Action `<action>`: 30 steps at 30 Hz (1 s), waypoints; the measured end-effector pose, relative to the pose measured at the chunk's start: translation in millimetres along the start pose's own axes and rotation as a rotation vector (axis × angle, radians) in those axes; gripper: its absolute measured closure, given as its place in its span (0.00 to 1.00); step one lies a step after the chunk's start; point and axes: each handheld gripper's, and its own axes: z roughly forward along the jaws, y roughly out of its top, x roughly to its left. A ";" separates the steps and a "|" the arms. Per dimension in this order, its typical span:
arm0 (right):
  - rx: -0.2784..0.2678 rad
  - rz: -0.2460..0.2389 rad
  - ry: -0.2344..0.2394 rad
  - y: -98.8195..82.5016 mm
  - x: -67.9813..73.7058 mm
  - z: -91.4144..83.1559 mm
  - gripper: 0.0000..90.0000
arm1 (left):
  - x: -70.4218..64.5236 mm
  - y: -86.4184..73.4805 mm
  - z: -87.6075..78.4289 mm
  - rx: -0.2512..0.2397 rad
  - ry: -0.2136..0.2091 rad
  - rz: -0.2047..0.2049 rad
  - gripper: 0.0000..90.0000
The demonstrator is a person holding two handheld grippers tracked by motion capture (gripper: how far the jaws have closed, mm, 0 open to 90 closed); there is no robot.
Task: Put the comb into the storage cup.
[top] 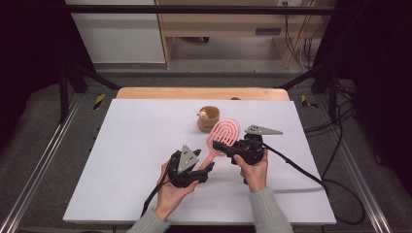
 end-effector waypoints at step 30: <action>-0.033 -0.031 -0.055 12.2 -4.2 -10.9 0.70 | 69.8 -2.3 -51.5 -0.059 -0.105 -0.106 0.10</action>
